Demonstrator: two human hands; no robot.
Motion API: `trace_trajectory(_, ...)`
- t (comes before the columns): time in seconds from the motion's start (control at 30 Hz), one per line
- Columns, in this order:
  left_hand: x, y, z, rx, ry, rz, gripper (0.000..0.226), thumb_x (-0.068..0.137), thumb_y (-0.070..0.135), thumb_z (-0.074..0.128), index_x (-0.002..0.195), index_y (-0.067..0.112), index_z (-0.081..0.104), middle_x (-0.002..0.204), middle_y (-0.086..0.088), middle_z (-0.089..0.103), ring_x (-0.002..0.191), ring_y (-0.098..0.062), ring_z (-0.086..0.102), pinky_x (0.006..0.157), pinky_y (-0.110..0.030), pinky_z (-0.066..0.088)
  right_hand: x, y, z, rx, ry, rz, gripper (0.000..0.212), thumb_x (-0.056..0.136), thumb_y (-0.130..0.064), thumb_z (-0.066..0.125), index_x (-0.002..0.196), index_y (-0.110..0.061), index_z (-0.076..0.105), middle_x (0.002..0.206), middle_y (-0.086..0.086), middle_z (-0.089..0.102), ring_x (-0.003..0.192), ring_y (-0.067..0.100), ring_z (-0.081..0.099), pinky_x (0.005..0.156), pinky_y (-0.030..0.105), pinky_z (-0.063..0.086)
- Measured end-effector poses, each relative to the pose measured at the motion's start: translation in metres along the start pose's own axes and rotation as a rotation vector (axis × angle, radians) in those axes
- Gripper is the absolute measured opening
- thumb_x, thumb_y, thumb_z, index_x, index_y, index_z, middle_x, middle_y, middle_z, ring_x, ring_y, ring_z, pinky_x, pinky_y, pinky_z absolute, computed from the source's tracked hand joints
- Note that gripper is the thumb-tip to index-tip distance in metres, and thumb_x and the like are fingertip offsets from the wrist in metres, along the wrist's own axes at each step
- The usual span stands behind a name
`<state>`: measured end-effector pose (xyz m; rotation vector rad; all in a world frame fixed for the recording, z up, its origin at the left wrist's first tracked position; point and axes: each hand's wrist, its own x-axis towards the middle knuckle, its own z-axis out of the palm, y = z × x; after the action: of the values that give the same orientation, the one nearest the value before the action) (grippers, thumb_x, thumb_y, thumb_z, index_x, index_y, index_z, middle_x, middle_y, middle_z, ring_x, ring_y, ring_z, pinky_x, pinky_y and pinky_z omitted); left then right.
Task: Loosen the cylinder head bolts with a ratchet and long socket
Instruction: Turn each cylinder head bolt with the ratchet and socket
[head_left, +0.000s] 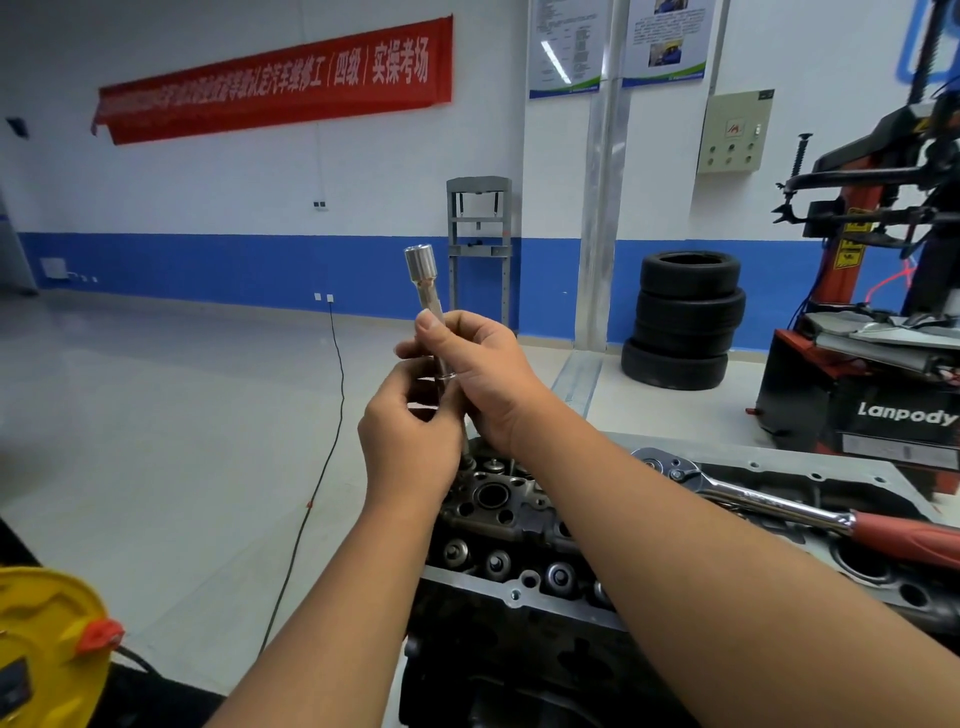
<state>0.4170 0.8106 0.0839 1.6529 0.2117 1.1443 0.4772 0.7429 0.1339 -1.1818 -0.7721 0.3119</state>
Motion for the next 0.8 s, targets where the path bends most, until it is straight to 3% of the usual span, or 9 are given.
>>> trace_trajectory(0.1, -0.0014, 0.0033, 0.0012, -0.077, -0.046, -0.042, 0.033, 0.107, 0.028, 0.055, 0.091, 0.053, 0.07, 0.089, 0.009, 0.076, 0.083, -0.014, 0.074, 0.078, -0.05, 0.064, -0.0001, -0.0031, 0.0001, -0.083, 0.007, 0.004, 0.032, 0.102, -0.04, 0.062, 0.094, -0.011, 0.073, 0.098, 0.007, 0.077, 0.082, 0.017, 0.07, 0.079, 0.045, 0.059)
trace_trajectory(0.17, -0.0013, 0.0041, 0.0009, -0.075, -0.04, -0.062, 0.033, 0.109, 0.021, 0.053, 0.096, 0.047, 0.07, 0.093, 0.011, 0.077, 0.089, -0.009, 0.075, 0.086, -0.048, 0.063, -0.0002, -0.0041, 0.0005, -0.091, 0.011, 0.019, 0.038, 0.102, -0.045, 0.06, 0.093, -0.012, 0.074, 0.097, 0.006, 0.078, 0.081, 0.016, 0.071, 0.073, 0.039, 0.059)
trace_trajectory(0.27, -0.0006, 0.0037, 0.0, -0.006, 0.006, -0.017, 0.025, 0.102, 0.02, 0.066, 0.095, 0.043, 0.066, 0.087, 0.02, 0.074, 0.082, 0.004, 0.07, 0.082, -0.039, 0.064, -0.0005, -0.0026, 0.0, -0.011, 0.009, 0.017, 0.029, 0.099, -0.037, 0.068, 0.097, -0.008, 0.07, 0.097, 0.011, 0.077, 0.084, 0.021, 0.072, 0.078, 0.043, 0.064)
trace_trajectory(0.37, 0.0, 0.0013, -0.0008, 0.031, 0.036, 0.0, 0.021, 0.096, 0.023, 0.075, 0.092, 0.04, 0.063, 0.081, 0.014, 0.071, 0.074, 0.0, 0.068, 0.074, -0.044, 0.064, -0.0002, -0.0001, -0.0007, 0.008, 0.004, -0.012, 0.02, 0.095, -0.025, 0.074, 0.098, -0.007, 0.065, 0.097, 0.013, 0.077, 0.088, 0.024, 0.073, 0.085, 0.05, 0.063)
trace_trajectory(0.47, -0.0011, 0.0037, 0.0, -0.041, -0.006, -0.033, 0.013, 0.104, 0.034, 0.064, 0.093, 0.04, 0.068, 0.084, 0.014, 0.074, 0.077, -0.008, 0.072, 0.075, -0.049, 0.064, 0.0009, 0.0, -0.0004, -0.043, 0.001, -0.011, 0.023, 0.098, -0.031, 0.07, 0.096, -0.008, 0.069, 0.099, 0.011, 0.077, 0.087, 0.021, 0.073, 0.085, 0.047, 0.062)
trace_trajectory(0.57, -0.0011, 0.0041, 0.0008, -0.089, -0.031, -0.08, 0.028, 0.11, 0.027, 0.051, 0.094, 0.039, 0.071, 0.087, 0.01, 0.076, 0.085, -0.015, 0.076, 0.081, -0.053, 0.064, 0.0018, -0.0013, 0.0001, -0.1, 0.017, 0.019, 0.036, 0.102, -0.042, 0.061, 0.099, -0.009, 0.074, 0.098, 0.007, 0.078, 0.086, 0.018, 0.071, 0.083, 0.047, 0.06)
trace_trajectory(0.63, 0.0003, 0.0026, 0.0004, -0.066, -0.012, -0.079, 0.025, 0.108, 0.022, 0.056, 0.095, 0.038, 0.071, 0.087, 0.012, 0.076, 0.085, -0.011, 0.076, 0.082, -0.051, 0.065, 0.0015, -0.0017, -0.0006, -0.077, 0.02, 0.037, 0.035, 0.102, -0.043, 0.062, 0.1, -0.01, 0.075, 0.096, 0.007, 0.078, 0.087, 0.019, 0.072, 0.085, 0.05, 0.06)
trace_trajectory(0.8, 0.0025, -0.0015, -0.0001, -0.012, 0.055, -0.028, 0.018, 0.095, 0.027, 0.077, 0.09, 0.039, 0.065, 0.083, 0.015, 0.073, 0.079, -0.009, 0.073, 0.076, -0.051, 0.065, -0.0013, -0.002, -0.0004, 0.003, -0.01, 0.009, 0.016, 0.096, -0.023, 0.073, 0.096, -0.008, 0.069, 0.1, 0.014, 0.076, 0.09, 0.026, 0.073, 0.083, 0.05, 0.063)
